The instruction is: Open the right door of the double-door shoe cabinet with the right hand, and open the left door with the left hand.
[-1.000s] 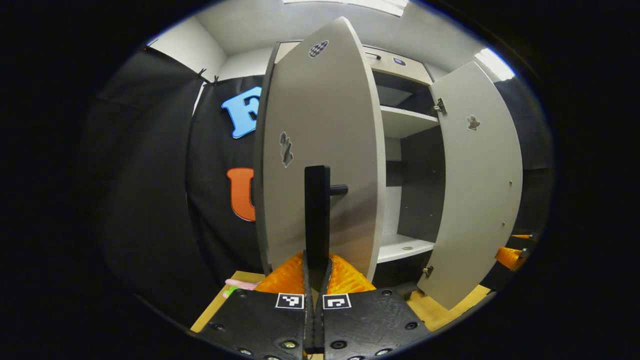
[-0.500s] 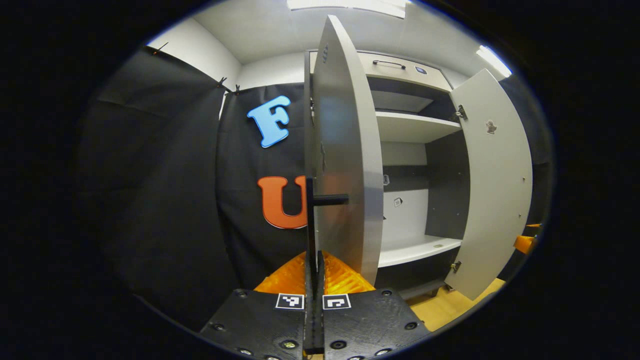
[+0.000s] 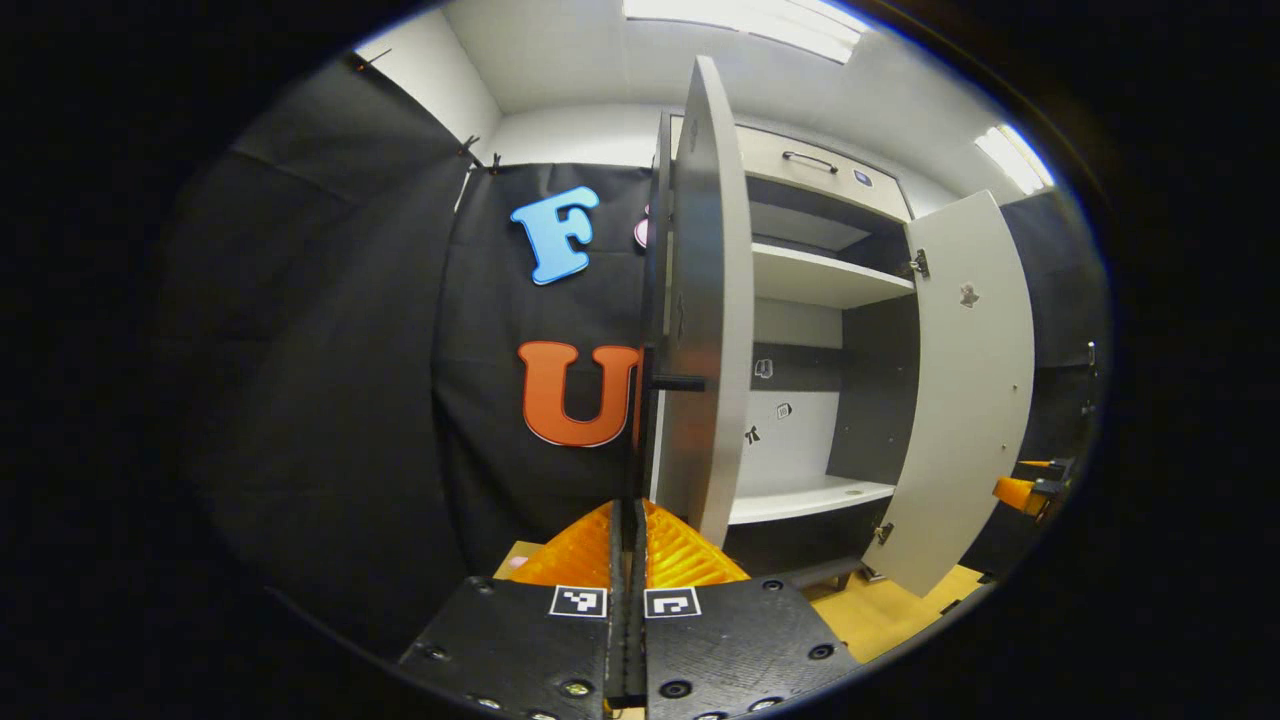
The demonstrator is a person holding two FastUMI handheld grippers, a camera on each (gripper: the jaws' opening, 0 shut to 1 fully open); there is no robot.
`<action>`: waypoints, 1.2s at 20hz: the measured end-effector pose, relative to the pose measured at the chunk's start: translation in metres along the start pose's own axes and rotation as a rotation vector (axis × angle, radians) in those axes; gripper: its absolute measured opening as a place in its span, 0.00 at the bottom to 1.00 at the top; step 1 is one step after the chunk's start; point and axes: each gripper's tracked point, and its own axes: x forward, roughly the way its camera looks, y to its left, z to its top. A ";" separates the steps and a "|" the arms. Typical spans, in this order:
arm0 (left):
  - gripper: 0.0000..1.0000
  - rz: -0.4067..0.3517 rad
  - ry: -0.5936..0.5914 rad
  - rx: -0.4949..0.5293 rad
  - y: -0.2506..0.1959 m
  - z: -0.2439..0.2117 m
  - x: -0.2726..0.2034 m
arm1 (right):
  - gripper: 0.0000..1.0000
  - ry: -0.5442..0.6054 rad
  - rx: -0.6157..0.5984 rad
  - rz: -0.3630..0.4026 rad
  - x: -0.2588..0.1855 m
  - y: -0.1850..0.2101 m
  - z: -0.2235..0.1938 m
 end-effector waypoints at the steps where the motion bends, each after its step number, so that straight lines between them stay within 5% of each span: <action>1: 0.00 -0.024 -0.014 -0.034 -0.025 0.000 -0.008 | 1.00 -0.006 -0.006 0.009 0.002 0.004 0.002; 3: 0.00 -0.025 -0.038 -0.098 -0.066 -0.008 -0.001 | 0.99 -0.006 -0.017 0.053 0.005 0.018 0.001; 4: 0.10 -0.029 -0.029 -0.104 -0.086 -0.023 0.010 | 1.00 -0.004 -0.021 0.079 0.006 0.027 0.000; 5: 0.00 -0.049 0.007 -0.087 -0.105 -0.045 0.024 | 1.00 -0.003 -0.025 0.102 0.005 0.034 -0.001; 9: 0.23 0.020 0.057 0.088 -0.128 -0.088 0.053 | 1.00 0.017 -0.048 0.120 -0.002 0.037 -0.011; 11: 0.41 -0.009 0.040 0.097 -0.143 -0.089 0.051 | 1.00 0.016 -0.058 0.103 -0.006 0.029 -0.015; 14: 0.95 -0.007 -0.012 0.071 -0.156 -0.078 0.051 | 0.99 0.011 -0.071 0.081 -0.004 0.021 -0.018; 24: 0.93 0.003 -0.052 0.002 -0.156 -0.056 0.050 | 1.00 -0.024 -0.019 0.124 0.005 0.031 -0.010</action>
